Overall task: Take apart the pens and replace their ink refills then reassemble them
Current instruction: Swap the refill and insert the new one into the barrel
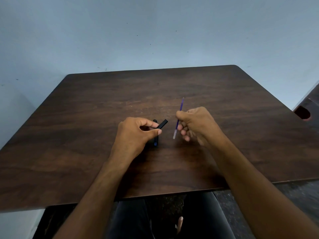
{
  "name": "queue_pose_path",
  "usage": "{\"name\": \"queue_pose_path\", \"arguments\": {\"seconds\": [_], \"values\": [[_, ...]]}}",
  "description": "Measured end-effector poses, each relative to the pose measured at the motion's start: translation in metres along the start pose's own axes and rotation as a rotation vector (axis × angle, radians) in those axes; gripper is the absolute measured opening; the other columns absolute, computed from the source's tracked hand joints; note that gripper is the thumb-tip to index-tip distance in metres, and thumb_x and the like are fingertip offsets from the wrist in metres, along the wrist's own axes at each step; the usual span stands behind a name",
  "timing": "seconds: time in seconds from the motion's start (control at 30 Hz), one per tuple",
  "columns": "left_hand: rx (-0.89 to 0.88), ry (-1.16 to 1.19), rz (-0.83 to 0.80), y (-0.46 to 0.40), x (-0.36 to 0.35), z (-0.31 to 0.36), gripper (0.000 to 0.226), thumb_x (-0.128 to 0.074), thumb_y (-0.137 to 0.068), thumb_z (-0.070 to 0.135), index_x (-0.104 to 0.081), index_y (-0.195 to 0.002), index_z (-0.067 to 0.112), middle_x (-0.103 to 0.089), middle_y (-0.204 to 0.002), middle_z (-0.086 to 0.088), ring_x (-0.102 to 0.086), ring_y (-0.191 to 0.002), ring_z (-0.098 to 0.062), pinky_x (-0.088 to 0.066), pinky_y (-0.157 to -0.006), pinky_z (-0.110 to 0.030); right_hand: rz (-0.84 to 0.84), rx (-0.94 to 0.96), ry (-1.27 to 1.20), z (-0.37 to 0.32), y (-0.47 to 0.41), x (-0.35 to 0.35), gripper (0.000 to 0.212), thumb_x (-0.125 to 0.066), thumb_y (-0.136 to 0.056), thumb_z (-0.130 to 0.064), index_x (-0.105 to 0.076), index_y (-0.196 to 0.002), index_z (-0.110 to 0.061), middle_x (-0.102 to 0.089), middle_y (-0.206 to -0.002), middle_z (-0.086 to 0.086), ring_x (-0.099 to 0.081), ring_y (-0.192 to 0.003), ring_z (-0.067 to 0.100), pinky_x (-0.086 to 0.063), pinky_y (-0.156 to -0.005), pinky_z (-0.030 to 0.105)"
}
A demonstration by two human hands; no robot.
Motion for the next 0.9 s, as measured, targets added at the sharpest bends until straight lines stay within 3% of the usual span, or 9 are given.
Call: {"name": "queue_pose_path", "arguments": {"seconds": [0.13,0.2,0.53,0.9], "values": [[0.01,0.03,-0.005,0.001,-0.001,0.0,0.021,-0.086,-0.073,0.028,-0.079,-0.093,0.029,-0.075,-0.088,0.014,-0.068,-0.081,-0.001,-0.05,-0.073,-0.019,0.016,0.121,-0.245,-0.017,0.002,0.009,0.023,-0.06,-0.092,-0.009,-0.057,-0.069,-0.004,-0.065,-0.055,0.012,-0.055,-0.038,0.018,-0.044,-0.035,0.025],[0.014,0.037,-0.008,0.002,-0.002,0.0,0.022,-0.086,-0.073,0.027,-0.079,-0.093,0.028,-0.075,-0.086,0.013,-0.067,-0.079,-0.003,-0.048,-0.069,-0.018,0.043,0.166,-0.292,-0.023,0.002,0.012,0.023,-0.059,-0.091,-0.008,-0.057,-0.068,-0.005,-0.067,-0.056,0.013,-0.056,-0.039,0.019,-0.045,-0.036,0.026],[-0.014,0.017,0.0,0.003,0.001,0.007,0.02,-0.086,-0.073,0.028,-0.078,-0.092,0.031,-0.072,-0.079,0.021,-0.066,-0.073,0.005,-0.042,-0.056,-0.004,0.128,0.243,-0.258,-0.031,0.01,0.015,0.019,-0.061,-0.091,-0.007,-0.062,-0.072,-0.003,-0.069,-0.06,0.012,-0.059,-0.043,0.019,-0.049,-0.039,0.028],[-0.017,0.01,0.005,0.001,0.003,0.003,0.02,-0.085,-0.074,0.029,-0.078,-0.093,0.03,-0.072,-0.084,0.021,-0.066,-0.077,0.007,-0.047,-0.068,-0.011,0.054,0.187,-0.131,-0.014,0.013,-0.004,0.011,-0.066,-0.087,-0.011,-0.066,-0.078,-0.004,-0.06,-0.06,0.002,-0.048,-0.047,0.012,-0.038,-0.04,0.026]]}}
Point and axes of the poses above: each hand's wrist, its own y-axis away from the middle knuckle, its own x-axis out of the back of the hand, z = x × y, the point moved 9 cm from there along -y, towards the middle knuckle
